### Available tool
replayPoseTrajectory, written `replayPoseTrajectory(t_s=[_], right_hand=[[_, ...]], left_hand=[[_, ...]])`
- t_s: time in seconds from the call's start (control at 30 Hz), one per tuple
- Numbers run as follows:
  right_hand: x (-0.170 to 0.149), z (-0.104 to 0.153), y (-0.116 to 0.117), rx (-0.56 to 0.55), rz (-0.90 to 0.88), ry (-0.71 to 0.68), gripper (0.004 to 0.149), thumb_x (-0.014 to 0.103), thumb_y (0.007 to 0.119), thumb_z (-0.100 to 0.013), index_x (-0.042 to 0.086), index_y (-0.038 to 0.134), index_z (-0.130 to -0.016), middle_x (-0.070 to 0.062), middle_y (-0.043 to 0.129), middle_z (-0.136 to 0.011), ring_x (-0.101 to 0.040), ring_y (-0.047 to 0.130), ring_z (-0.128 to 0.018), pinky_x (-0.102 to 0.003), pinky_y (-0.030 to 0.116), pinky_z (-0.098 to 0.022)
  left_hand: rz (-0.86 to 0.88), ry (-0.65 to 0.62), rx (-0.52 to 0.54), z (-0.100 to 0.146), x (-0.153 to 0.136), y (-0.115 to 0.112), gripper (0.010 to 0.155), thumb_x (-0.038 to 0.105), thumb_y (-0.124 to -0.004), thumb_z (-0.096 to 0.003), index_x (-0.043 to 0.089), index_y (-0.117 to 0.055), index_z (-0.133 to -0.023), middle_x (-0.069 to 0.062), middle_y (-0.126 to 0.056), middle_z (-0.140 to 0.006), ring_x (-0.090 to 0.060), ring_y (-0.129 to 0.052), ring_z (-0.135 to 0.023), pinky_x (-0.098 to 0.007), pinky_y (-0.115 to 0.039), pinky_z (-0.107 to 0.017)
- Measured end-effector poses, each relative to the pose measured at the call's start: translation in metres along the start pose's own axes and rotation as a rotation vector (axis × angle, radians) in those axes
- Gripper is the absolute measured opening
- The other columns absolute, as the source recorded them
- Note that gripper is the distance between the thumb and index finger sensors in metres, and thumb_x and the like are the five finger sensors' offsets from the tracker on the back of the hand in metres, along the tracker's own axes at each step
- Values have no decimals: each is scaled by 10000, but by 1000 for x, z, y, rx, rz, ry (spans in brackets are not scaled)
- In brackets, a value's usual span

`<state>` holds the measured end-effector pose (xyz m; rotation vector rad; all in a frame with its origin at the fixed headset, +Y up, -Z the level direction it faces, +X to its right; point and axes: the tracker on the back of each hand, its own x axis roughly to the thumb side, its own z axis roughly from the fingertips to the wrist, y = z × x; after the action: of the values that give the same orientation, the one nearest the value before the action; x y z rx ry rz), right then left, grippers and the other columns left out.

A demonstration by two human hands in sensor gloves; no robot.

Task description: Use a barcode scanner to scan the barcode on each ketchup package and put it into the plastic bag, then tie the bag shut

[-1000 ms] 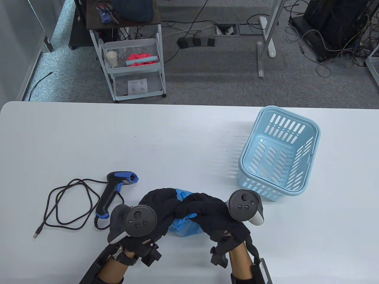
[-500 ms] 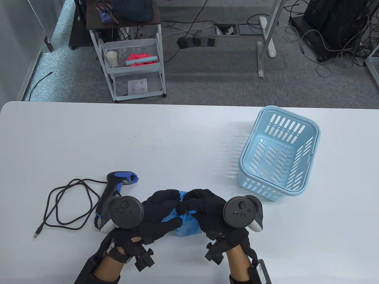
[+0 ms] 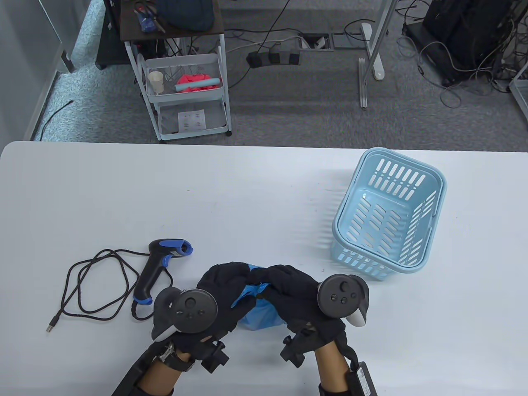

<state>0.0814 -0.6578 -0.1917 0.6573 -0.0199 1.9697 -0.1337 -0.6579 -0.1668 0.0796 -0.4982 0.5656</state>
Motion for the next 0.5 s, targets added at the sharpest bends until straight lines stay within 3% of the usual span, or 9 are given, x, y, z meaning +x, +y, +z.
replayPoseTrajectory(t_s=[0.17,0.5], right_hand=[[3,0,1,-4,18,-16,376,247,798,-534,182,765,-903,-134,878,-810,-399,841,-731,-581,685,-602],[9,-2,6,134,80,-50,348,221,839,-510,196,826,-857,-152,862,-853,-421,815,-775,-599,660,-627]], left_hand=[[-207,26,69,3,8,1,455,434,-798,-483,145,-794,-834,-18,-621,-1075,-389,-709,-1012,-624,-549,-774],[-336,71,97,3,5,0,479,514,-774,-470,150,-846,-772,-18,-695,-1037,-386,-769,-966,-596,-611,-748]])
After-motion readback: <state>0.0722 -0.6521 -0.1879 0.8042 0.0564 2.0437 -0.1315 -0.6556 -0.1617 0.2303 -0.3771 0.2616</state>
